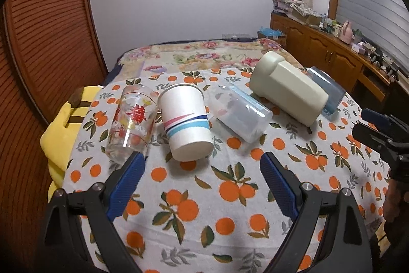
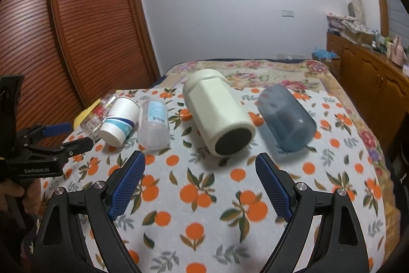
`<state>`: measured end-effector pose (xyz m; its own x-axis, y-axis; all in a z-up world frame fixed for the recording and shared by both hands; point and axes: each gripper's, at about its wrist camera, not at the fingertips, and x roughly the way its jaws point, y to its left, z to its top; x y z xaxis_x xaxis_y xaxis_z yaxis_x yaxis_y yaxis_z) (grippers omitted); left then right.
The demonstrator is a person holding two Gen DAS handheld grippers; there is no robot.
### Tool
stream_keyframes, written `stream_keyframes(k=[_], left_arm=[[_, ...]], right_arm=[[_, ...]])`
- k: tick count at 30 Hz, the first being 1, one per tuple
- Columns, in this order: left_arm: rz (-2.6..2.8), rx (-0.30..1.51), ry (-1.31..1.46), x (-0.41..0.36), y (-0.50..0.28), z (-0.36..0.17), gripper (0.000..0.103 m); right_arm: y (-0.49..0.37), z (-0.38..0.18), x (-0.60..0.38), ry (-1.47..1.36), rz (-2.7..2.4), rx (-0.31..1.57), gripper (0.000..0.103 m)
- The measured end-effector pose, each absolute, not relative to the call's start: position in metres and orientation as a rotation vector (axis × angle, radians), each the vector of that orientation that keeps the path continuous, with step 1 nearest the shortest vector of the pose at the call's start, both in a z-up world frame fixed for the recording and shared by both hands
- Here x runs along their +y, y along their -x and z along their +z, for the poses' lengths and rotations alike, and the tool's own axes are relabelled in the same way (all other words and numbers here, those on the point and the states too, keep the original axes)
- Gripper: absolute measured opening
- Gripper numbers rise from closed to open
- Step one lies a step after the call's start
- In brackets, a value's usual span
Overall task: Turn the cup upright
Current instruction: 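Move the left tool toward the striped white paper cup and close on it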
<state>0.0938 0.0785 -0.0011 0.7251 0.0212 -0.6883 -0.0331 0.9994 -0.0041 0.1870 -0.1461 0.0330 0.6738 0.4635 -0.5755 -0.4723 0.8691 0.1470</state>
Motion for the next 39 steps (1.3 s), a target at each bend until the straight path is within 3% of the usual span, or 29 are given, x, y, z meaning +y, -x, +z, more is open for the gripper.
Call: stream_keyframes(k=[6, 9, 22, 39], left_arm=[[-0.008, 0.838, 0.063, 0.094, -0.119, -0.006, 0.081], [-0.015, 0.867, 0.080, 0.099, -0.132, -0.008, 0.067], [-0.005, 0.983, 0.090, 0.105, -0.177, -0.017, 0.054], [0.028, 1.050, 0.097, 0.103, -0.196, -0.034, 0.059]], right_arm=[[-0.202, 0.040, -0.125, 0.053, 0.575, 0.650, 0.090], [-0.205, 0.043, -0.111, 0.093, 0.607, 0.654, 0.088], [-0.211, 0.043, -0.073, 0.168, 0.665, 0.654, 0.087], [-0.209, 0.041, -0.067, 0.156, 0.693, 0.658, 0.087]])
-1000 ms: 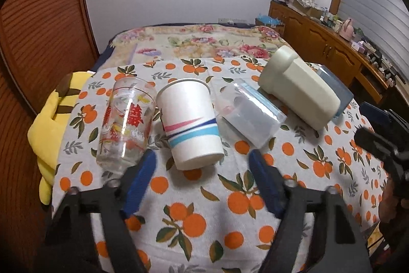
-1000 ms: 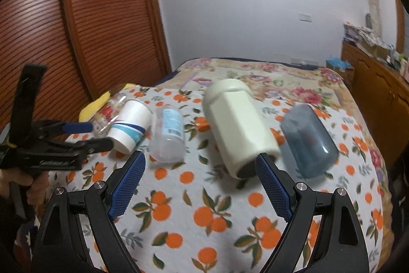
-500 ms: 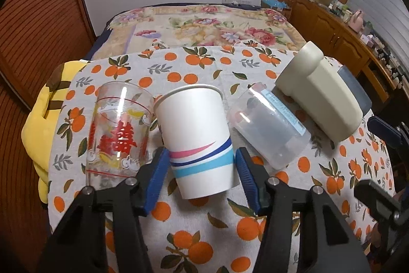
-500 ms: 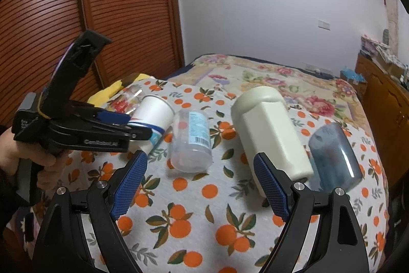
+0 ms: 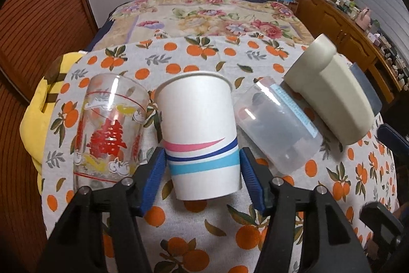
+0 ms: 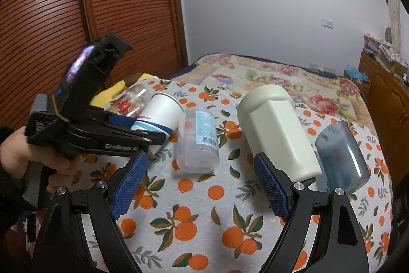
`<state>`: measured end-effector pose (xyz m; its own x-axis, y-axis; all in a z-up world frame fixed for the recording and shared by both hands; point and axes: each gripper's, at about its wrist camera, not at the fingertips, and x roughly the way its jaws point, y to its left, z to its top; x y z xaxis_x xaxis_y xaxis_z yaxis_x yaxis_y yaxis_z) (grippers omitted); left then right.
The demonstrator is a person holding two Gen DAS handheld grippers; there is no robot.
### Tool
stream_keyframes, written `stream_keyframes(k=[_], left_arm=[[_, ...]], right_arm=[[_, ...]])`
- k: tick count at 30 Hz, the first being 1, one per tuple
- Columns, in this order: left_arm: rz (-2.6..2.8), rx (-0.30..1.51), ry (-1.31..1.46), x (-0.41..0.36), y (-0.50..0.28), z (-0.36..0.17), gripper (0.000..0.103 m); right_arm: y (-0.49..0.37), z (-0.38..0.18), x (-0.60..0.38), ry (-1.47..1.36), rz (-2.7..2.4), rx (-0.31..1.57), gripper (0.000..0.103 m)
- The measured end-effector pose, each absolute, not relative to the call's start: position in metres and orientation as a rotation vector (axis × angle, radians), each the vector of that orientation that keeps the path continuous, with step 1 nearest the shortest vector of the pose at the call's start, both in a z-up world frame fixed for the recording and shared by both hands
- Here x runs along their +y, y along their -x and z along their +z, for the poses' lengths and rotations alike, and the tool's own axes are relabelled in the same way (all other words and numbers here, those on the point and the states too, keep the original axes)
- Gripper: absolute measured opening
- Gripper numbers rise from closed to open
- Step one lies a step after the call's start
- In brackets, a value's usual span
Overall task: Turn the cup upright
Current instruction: 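Move the left tool toward the striped white paper cup and close on it, then lift the paper cup with the left tool and carry it toward the right tool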
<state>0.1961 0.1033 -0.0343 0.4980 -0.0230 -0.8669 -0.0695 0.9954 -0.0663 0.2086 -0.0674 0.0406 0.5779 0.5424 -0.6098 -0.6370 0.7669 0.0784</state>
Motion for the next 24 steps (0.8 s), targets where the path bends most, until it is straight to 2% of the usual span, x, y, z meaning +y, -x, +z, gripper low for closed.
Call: stream_keyframes(k=[13, 24], left_arm=[[0.024, 0.977, 0.070, 0.098, -0.182, -0.026, 0.053], [-0.066, 0.877, 0.096, 0.072, -0.122, 0.003, 0.054]], right_arm=[[-0.203, 0.038, -0.068, 0.166, 0.690, 0.649, 0.087], [-0.189, 0.038, -0.100, 0.137, 0.654, 0.652, 0.087]])
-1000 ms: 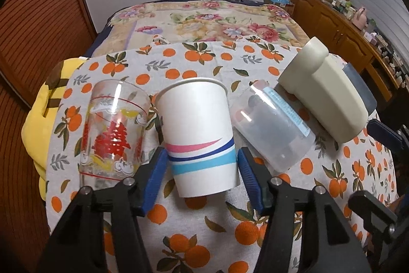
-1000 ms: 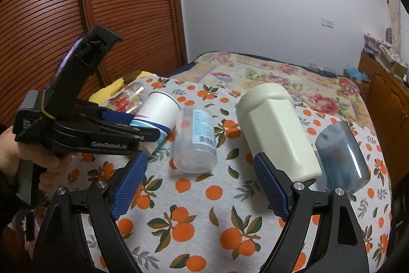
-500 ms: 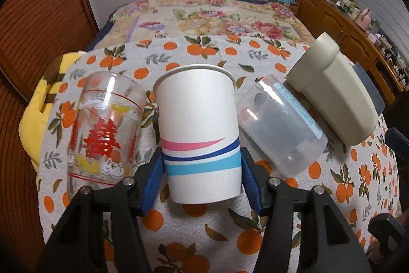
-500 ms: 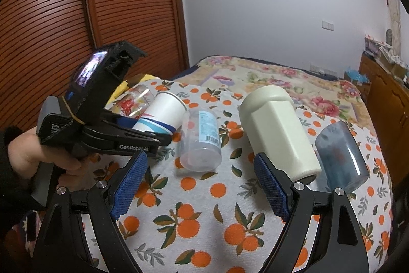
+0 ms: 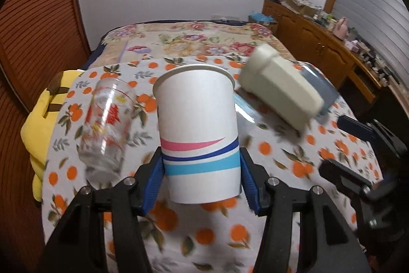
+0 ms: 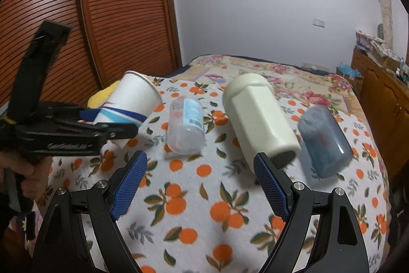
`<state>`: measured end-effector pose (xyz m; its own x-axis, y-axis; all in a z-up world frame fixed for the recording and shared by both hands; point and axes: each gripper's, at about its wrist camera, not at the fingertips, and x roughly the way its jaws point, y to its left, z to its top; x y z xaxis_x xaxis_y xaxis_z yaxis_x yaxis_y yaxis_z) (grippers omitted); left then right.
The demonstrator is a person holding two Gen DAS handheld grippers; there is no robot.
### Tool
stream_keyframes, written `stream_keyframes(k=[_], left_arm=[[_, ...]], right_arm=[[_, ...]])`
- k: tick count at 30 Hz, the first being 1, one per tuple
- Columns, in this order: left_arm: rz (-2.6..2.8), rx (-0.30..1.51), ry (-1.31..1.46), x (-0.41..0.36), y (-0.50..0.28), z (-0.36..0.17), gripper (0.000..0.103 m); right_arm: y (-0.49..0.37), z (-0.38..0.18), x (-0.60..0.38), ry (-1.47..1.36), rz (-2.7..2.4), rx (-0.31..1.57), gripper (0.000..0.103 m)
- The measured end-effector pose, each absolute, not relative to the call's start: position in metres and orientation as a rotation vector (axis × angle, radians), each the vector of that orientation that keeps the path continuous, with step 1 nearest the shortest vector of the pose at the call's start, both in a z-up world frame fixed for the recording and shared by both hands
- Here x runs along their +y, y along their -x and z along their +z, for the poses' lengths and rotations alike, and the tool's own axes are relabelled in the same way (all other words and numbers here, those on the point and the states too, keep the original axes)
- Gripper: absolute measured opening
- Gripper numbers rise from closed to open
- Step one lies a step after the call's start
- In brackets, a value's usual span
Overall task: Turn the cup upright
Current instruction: 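Lift the paper cup with the left tool and carry it toward the right tool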
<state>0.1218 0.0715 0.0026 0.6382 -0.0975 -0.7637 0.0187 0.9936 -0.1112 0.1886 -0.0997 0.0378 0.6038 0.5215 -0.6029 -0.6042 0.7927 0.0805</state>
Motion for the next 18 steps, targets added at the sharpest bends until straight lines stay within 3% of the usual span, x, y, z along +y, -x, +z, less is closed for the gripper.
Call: stream_keyframes(k=[18], left_arm=[[-0.214, 0.892, 0.140, -0.013, -0.081, -0.025, 0.055]], right_arm=[[-0.158, 0.024, -0.179, 0.073, 0.538, 0.693, 0.087]])
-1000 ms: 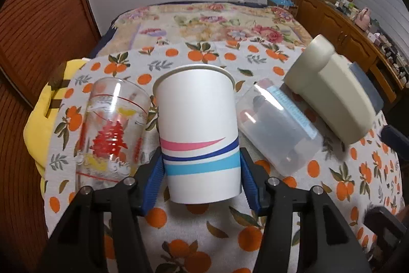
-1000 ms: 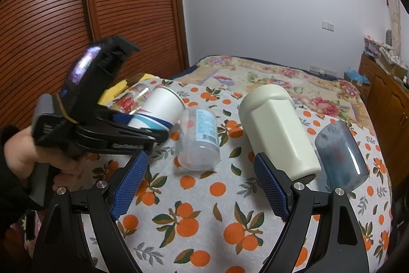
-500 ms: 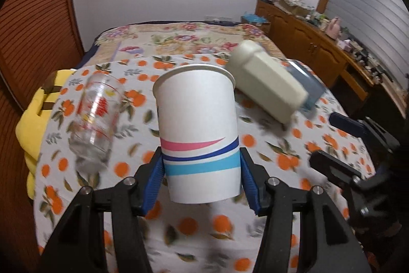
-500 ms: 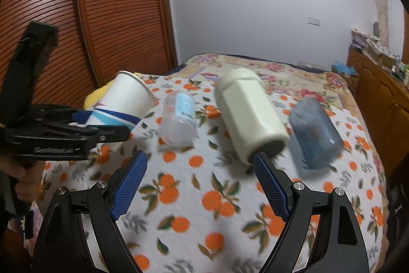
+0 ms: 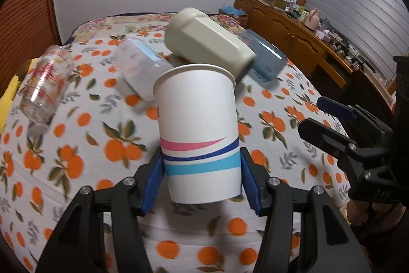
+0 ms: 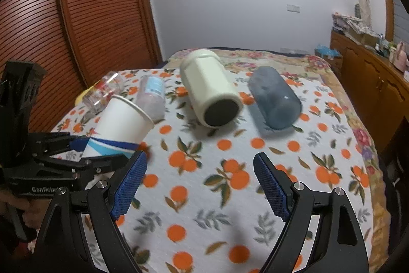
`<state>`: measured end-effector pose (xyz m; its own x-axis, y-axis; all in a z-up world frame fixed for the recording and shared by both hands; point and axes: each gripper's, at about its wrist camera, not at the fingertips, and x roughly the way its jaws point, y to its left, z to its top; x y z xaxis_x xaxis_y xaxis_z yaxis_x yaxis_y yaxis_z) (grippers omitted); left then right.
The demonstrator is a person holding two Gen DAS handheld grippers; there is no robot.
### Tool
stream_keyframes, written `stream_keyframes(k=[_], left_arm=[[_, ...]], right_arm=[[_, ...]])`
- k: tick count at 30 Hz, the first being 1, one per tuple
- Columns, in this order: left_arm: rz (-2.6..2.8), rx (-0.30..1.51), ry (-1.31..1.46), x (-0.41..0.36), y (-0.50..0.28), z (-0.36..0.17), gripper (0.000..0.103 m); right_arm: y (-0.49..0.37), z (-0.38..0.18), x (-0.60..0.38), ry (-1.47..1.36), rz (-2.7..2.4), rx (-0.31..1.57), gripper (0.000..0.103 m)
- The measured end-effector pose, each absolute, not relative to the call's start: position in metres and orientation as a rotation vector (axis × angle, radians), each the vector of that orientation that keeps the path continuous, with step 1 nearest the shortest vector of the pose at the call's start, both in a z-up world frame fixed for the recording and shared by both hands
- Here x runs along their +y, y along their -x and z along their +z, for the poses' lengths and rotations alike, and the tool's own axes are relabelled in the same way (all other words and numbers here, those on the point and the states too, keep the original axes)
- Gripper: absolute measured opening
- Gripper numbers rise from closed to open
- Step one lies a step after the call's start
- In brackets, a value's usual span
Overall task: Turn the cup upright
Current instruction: 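Lift the paper cup with the left tool and carry it toward the right tool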
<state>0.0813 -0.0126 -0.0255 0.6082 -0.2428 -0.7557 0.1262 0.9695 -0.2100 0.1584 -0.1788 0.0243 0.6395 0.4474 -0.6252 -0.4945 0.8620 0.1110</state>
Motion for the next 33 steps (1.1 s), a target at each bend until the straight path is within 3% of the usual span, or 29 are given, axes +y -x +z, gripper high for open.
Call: stream_keyframes(k=[15, 33], left_arm=[[-0.246, 0.907, 0.176, -0.054, -0.082, -0.031, 0.057], [-0.224, 0.866, 0.202, -0.036, -0.066, -0.012, 0.063]], right_arm=[[-0.152, 0.015, -0.223, 0.005, 0.467, 0.717, 0.087], [-0.146, 0.018, -0.215, 0.004, 0.473, 0.711, 0.087]])
